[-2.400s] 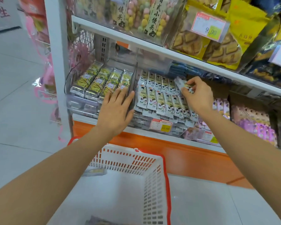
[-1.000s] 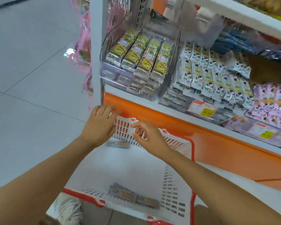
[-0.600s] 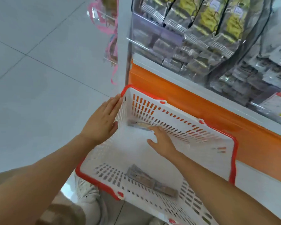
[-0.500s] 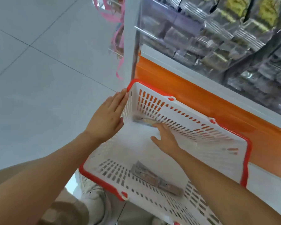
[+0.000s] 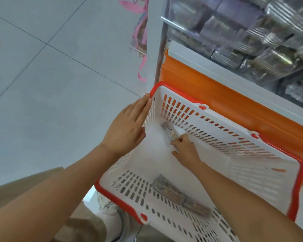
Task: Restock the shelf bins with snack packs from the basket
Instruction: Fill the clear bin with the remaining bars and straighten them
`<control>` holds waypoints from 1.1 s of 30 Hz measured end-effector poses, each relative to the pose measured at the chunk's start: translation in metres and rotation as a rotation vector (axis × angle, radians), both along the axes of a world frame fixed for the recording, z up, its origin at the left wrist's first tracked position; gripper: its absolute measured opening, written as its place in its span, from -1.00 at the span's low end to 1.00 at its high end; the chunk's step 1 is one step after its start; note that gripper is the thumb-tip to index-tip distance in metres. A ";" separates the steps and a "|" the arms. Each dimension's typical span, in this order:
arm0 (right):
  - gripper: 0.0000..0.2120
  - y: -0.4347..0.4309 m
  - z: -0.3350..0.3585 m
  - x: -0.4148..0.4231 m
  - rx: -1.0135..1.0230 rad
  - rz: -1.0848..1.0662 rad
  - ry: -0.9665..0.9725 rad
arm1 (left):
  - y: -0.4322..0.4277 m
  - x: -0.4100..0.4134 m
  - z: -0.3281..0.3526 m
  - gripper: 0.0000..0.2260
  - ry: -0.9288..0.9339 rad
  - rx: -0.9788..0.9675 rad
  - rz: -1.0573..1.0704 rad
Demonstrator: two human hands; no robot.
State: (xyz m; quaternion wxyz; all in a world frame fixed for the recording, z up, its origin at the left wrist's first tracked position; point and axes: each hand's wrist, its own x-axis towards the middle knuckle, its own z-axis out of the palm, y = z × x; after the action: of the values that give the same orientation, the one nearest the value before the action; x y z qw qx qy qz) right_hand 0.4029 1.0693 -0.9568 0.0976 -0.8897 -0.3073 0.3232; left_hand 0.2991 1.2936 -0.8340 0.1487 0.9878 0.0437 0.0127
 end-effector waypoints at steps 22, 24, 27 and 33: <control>-0.66 -0.060 0.195 -0.010 0.834 -0.423 -0.006 | -0.092 0.033 0.063 -0.58 0.126 -0.412 -0.133; -0.64 -0.070 0.219 -0.013 0.921 -0.462 -0.029 | -0.114 0.040 0.079 -0.67 0.089 -0.552 -0.191; -0.57 -0.085 0.250 -0.015 1.011 -0.519 -0.060 | -0.136 0.045 0.104 -0.77 0.078 -0.795 -0.177; -0.56 -0.122 0.279 -0.034 0.903 -0.467 -0.200 | -0.162 0.052 0.148 -0.79 0.027 -1.210 -0.066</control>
State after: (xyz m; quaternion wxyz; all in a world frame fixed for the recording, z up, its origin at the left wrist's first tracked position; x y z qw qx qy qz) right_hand 0.3685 0.9478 -0.6778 0.5118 -0.8302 -0.2170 0.0414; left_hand 0.3510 1.1321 -0.6861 0.6836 0.7290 0.0146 -0.0318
